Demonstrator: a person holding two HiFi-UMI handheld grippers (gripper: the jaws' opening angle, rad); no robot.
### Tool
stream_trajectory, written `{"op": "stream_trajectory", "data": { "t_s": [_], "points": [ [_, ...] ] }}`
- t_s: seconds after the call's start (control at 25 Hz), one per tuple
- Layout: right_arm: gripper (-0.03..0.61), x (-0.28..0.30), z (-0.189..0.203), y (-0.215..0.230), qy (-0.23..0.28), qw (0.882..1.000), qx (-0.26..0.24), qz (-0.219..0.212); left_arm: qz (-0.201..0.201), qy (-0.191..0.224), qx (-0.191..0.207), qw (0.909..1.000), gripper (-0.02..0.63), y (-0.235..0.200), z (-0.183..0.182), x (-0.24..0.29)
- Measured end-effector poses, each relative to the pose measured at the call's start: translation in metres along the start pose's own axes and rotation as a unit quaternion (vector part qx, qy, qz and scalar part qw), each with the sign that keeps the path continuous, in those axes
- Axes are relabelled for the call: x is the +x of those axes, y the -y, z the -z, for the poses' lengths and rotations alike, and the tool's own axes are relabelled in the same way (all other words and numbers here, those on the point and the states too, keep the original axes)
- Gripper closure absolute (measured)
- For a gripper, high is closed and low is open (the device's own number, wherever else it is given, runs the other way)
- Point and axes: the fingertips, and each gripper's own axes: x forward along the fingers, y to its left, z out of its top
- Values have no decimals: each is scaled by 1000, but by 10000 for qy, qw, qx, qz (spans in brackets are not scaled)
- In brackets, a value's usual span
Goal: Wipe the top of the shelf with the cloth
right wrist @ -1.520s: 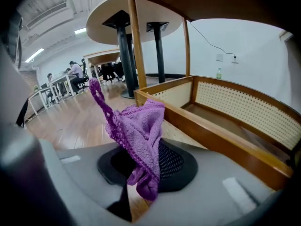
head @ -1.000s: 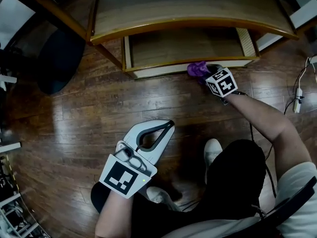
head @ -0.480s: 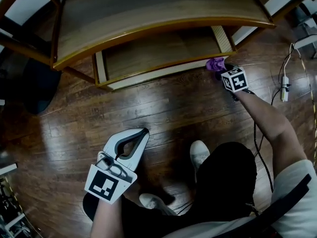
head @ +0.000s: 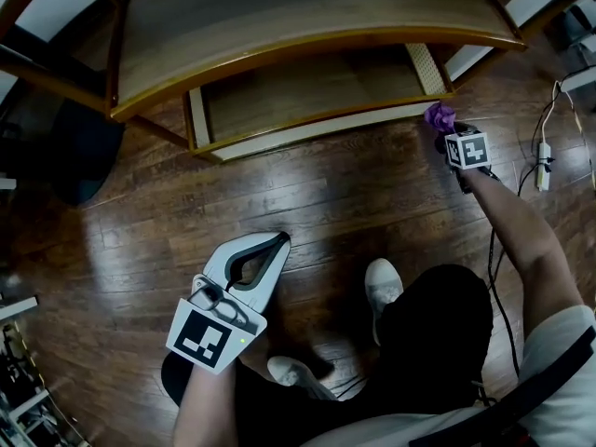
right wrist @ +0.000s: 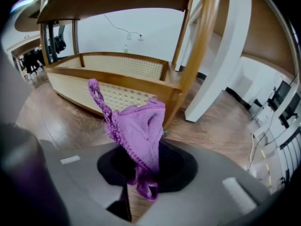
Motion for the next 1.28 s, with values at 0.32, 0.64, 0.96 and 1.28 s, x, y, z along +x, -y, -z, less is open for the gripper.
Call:
{"op": "stream_trajectory", "data": {
  "t_s": [0.32,0.64,0.96,1.28],
  "points": [
    [479,-33,-39,-285,325,9560,-1280,-2621,-25,56,89,9999,595,3,-3,-15],
    [479,-38,-105,-500,672,8752,-3020,-3718,-225,55,190,9996,595,2,-4,-43],
    [479,14,-137,-535,567,8867,-3173,-3316,-386,5,230,9990,595,-2,-2,-60],
    [479,31,-119,-434,483,9188,-2732,-2807,-180,-136,295,9993,595,-1,9,-43]
  ]
}}
